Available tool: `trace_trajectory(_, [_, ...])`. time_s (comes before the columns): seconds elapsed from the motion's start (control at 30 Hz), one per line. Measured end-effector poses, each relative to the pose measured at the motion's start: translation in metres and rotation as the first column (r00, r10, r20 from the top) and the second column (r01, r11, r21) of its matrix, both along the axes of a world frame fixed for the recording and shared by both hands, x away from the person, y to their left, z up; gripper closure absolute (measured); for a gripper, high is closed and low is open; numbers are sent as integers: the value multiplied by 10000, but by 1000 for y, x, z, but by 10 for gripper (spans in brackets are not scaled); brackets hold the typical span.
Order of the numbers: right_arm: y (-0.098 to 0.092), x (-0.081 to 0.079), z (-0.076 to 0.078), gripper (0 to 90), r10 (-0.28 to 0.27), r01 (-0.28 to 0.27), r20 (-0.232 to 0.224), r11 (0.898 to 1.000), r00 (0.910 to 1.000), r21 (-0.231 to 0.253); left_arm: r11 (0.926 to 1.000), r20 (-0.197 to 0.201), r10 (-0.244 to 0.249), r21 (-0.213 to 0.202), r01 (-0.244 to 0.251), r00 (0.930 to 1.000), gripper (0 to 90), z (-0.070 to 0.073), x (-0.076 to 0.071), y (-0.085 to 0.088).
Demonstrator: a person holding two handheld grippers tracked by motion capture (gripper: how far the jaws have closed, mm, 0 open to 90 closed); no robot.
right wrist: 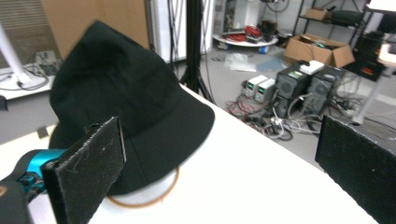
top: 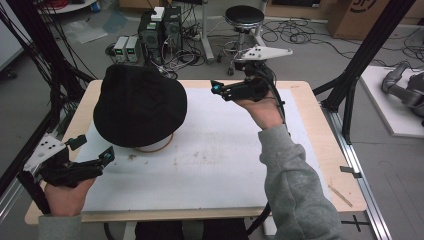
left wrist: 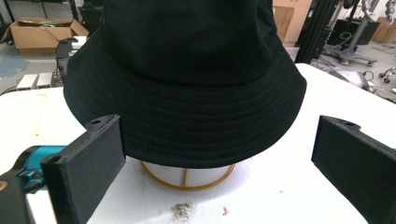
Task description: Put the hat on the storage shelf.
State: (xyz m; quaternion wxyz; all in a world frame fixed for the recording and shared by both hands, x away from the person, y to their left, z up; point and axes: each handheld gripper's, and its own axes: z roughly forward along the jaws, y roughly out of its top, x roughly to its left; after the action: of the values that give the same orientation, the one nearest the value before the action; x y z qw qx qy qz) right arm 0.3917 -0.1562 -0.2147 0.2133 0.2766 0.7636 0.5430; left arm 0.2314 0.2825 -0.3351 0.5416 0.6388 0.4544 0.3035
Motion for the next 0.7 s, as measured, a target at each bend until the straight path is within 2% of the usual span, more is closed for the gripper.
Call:
trace_trajectory(0.3, [-35, -16, -19, 12, -572, 573, -87, 9983, 9983, 68, 10000, 1, 43, -24, -43, 10000, 32, 0, 2, 1])
trace_trajectory(0.4, [-46, -22, -23, 12, -783, 783, 11, 9969, 9969, 50, 10000, 6, 37, -19, -37, 10000, 32, 0, 3, 0])
trace_trajectory(0.7, [-75, -38, -39, 12, -1567, 1564, 150, 9876, 9875, 164, 10000, -55, -5, 25, 6, 10000, 32, -1, 5, -3])
